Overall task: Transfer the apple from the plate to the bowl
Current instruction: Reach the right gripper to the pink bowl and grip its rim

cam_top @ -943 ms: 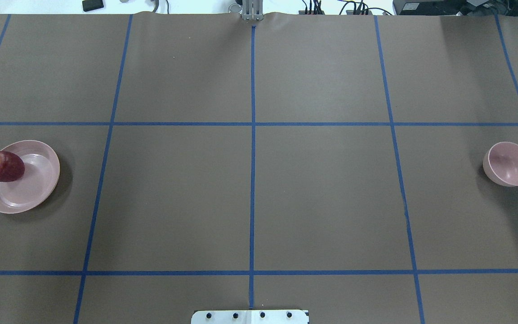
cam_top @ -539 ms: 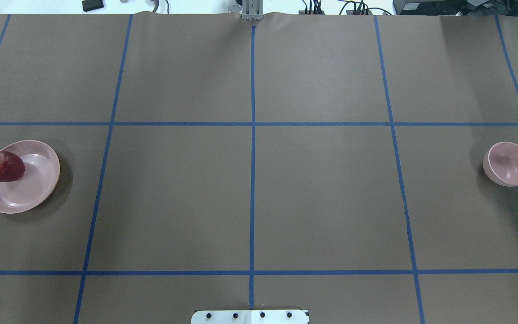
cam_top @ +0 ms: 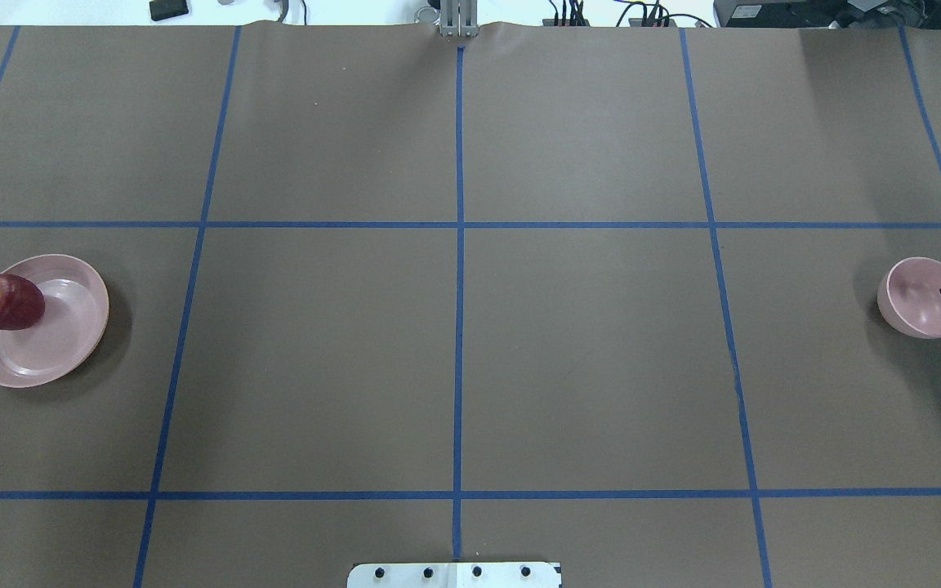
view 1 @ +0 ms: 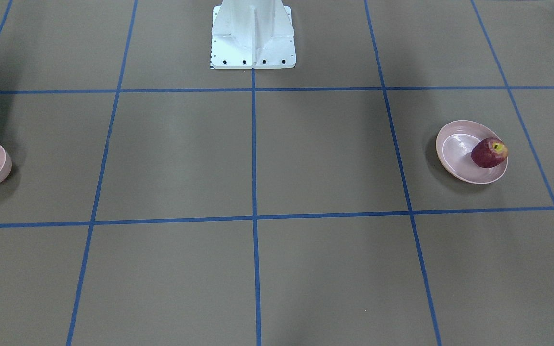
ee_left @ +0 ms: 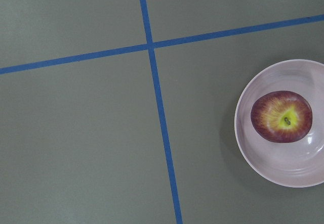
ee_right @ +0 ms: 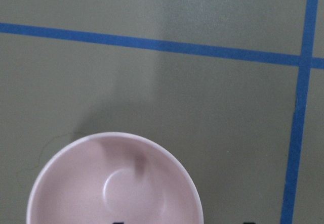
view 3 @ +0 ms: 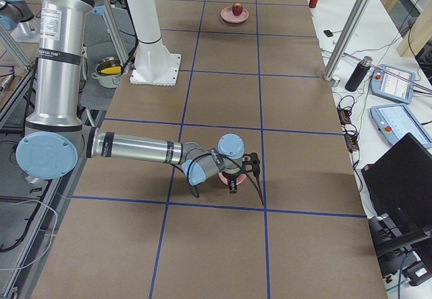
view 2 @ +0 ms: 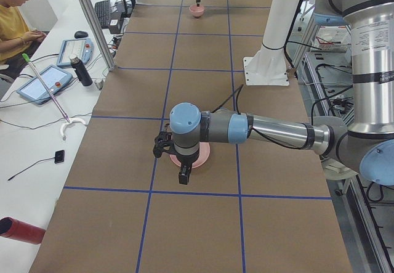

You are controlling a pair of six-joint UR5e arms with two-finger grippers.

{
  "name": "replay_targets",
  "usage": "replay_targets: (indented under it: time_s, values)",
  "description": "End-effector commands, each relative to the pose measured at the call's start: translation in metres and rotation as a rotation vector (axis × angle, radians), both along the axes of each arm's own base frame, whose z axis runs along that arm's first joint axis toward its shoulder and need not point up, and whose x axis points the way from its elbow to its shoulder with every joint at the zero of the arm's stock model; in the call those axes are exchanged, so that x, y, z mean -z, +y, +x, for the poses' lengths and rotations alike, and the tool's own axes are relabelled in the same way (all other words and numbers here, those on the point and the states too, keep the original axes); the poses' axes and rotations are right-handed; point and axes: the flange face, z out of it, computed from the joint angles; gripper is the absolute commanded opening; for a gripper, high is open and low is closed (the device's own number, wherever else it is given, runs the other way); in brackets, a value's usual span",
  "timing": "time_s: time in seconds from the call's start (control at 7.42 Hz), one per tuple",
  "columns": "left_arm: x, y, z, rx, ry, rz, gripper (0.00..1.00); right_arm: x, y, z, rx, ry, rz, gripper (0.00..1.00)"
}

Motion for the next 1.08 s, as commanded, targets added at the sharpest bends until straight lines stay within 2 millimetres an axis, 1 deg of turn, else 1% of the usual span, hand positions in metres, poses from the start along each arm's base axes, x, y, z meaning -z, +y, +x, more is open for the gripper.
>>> replay_targets:
  time_s: [0.0, 0.13, 0.27, 0.4, 0.54, 0.67, 0.81, 0.94]
  values:
    - [0.000, 0.000, 0.000, -0.001, 0.000, 0.000, 0.98, -0.010, 0.006, -0.002, 0.008, 0.010, -0.017, 0.22]
    - [0.000, 0.000, 0.000, -0.001, 0.000, 0.000, 0.98, -0.008, 0.005, -0.003, 0.007, 0.007, -0.018, 0.02]
    - [-0.001, 0.000, 0.000, -0.001, 0.000, -0.002, 0.98, -0.003, 0.000, -0.004, 0.002, 0.001, -0.014, 0.00]
    - [0.000, 0.000, 0.000, -0.001, 0.000, 0.001, 0.98, 0.008, -0.007, -0.007, 0.004, -0.013, 0.004, 0.00]
    - [0.000, 0.000, 0.000, -0.001, 0.000, 0.008, 0.98, 0.026, -0.015, -0.013, 0.023, -0.060, 0.012, 0.00]
    - [0.000, 0.000, 0.000, -0.001, 0.000, 0.011, 0.98, 0.047, -0.028, -0.014, 0.035, -0.133, 0.014, 0.00]
    - [0.001, 0.000, 0.000, -0.001, 0.000, 0.012, 0.98, 0.089, -0.048, -0.025, 0.000, -0.206, -0.020, 0.00]
    - [0.000, 0.000, 0.000, -0.001, 0.000, 0.011, 0.98, 0.145, -0.065, -0.043, -0.075, -0.258, -0.081, 0.00]
